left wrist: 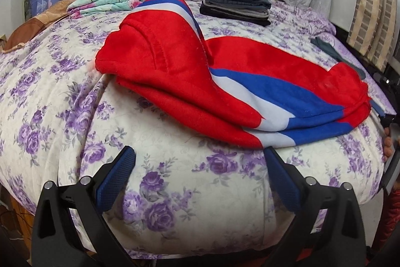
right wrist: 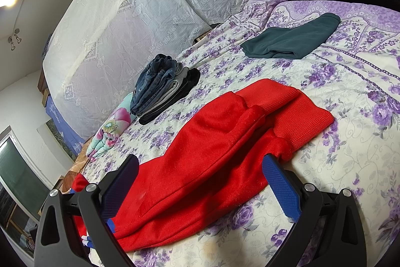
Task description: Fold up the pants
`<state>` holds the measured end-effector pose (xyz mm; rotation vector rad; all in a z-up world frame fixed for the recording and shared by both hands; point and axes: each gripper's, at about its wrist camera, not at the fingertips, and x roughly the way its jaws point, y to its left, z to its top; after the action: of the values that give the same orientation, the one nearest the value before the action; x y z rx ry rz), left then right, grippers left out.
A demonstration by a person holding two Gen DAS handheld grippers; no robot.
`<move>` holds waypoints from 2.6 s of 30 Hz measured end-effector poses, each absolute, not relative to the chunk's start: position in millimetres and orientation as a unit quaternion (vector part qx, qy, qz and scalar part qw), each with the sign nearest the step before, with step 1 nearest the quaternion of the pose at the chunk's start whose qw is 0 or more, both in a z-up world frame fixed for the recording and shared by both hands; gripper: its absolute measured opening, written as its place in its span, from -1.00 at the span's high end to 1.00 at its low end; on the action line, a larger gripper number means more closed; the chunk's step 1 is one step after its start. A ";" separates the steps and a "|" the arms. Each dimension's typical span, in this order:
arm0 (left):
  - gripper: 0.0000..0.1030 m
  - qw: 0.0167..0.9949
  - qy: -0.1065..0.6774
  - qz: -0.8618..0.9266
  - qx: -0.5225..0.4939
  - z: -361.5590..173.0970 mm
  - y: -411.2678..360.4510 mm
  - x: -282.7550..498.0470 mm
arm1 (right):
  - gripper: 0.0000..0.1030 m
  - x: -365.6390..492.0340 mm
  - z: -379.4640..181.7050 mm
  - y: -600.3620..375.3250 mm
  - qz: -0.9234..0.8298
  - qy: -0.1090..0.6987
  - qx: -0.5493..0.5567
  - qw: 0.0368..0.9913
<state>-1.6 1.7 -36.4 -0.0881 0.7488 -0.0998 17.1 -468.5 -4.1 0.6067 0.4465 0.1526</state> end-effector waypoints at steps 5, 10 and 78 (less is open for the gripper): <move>-0.92 0.927 0.371 -0.046 -0.034 -36.9 2.1 -2.9 | -0.93 17.0 -4.1 -468.5 0.074 0.218 0.296 0.927; -0.92 0.925 0.376 -0.044 -0.027 -36.1 0.1 -1.3 | -0.93 17.1 -4.2 -468.5 0.074 0.218 0.296 0.927; -0.51 0.920 0.378 0.038 -0.096 5.7 121.8 102.8 | 0.51 59.2 4.6 -467.4 0.117 0.361 0.217 0.900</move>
<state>102.8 121.8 5.7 -0.1980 0.7759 0.0787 59.2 -467.4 4.6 0.4482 0.7469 0.2412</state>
